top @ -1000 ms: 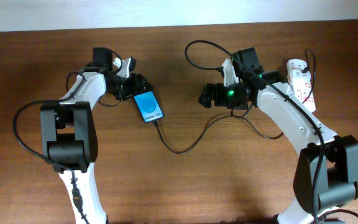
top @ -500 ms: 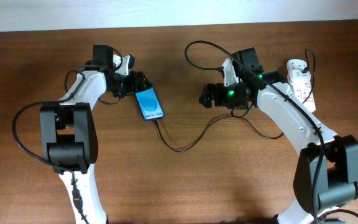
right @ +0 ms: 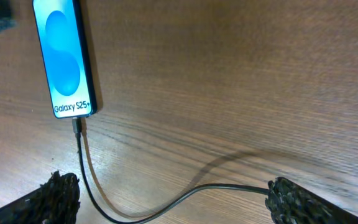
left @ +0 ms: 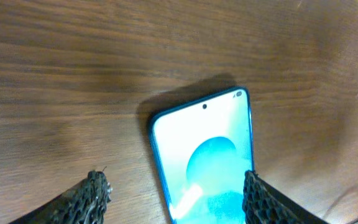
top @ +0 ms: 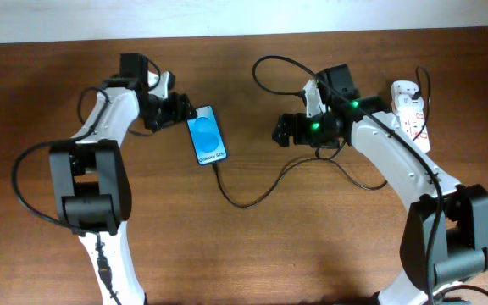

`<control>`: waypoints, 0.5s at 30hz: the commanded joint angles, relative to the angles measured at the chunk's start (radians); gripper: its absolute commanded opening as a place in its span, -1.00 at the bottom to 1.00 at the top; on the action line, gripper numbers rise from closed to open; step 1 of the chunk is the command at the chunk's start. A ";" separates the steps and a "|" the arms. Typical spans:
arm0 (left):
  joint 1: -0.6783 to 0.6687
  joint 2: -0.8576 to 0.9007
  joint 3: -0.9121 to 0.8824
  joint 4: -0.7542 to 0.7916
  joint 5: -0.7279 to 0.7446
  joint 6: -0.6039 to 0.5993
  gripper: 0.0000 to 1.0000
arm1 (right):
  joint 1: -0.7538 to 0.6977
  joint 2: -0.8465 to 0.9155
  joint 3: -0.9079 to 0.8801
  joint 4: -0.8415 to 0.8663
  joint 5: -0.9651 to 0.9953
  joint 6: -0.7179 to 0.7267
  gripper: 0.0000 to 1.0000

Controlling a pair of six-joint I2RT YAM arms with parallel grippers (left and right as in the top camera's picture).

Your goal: Plug charger to phone and switch on socket

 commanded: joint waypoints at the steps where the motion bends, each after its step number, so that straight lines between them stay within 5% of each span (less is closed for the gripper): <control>1: 0.042 0.007 0.176 -0.105 -0.019 0.018 0.46 | -0.024 -0.072 0.056 -0.021 0.013 -0.029 0.97; 15: 0.167 0.007 0.616 -0.448 -0.019 0.147 0.54 | -0.319 -0.262 0.109 -0.171 0.012 -0.080 1.00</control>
